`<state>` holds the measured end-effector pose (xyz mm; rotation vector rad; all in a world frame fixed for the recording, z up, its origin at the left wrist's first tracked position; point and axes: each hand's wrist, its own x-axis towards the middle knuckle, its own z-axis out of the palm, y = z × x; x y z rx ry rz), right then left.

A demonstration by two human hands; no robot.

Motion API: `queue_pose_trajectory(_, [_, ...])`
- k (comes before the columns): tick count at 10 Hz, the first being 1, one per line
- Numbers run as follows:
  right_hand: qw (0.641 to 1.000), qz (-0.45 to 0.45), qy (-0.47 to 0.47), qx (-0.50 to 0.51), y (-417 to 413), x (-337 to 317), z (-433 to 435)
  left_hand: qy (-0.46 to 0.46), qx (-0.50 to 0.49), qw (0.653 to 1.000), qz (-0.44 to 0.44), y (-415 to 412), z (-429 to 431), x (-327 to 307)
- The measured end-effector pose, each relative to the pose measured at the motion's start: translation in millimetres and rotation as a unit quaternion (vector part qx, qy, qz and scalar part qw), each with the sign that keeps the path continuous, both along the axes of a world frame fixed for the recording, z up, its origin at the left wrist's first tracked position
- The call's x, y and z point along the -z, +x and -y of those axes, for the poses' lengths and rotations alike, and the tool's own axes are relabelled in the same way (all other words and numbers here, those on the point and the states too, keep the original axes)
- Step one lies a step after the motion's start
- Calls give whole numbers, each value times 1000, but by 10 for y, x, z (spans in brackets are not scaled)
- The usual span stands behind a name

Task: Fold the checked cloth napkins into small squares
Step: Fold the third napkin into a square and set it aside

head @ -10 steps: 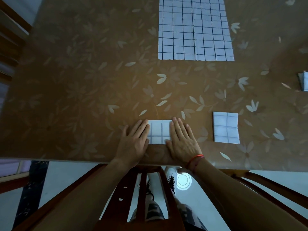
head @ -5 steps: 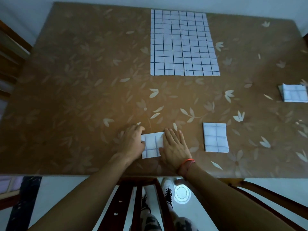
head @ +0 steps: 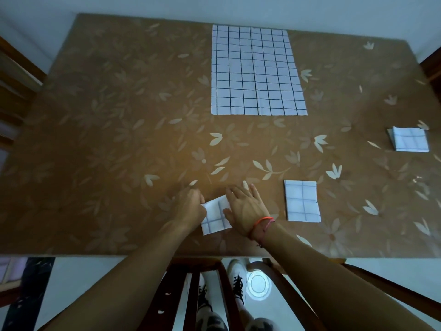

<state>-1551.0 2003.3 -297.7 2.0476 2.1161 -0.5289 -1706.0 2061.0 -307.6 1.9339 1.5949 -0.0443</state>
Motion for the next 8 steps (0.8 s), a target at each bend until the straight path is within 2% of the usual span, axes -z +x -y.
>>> queue_pose_trajectory(1, [999,-26,16,-20,17,-132,-98,-10,-6,996,92,-67,75,-39])
queue_pose_trajectory(2, [1000,-10,15,-23,-50,-319,-240,2,-13,988,152,-156,129,-173])
queue_pose_trajectory(3, [994,4,-107,10,19,-223,-252,-14,-54,975,215,-245,135,-347])
queue_pose_trajectory(4, [953,-50,-282,99,60,-410,-189,-45,-128,948,286,-392,108,-470])
queue_pose_trajectory(5, [948,-59,-290,114,82,-470,-198,-93,-232,905,345,-590,92,-563])
queue_pose_trajectory(6, [955,-92,-237,154,-21,-238,-323,-132,-311,854,396,-780,85,-615])
queue_pose_trajectory(7, [930,-162,-248,218,-172,-502,-330,-159,-335,837,403,-968,89,-616])
queue_pose_trajectory(8, [864,-370,-140,311,-497,-802,-371,-189,-341,816,427,-1113,124,-661])
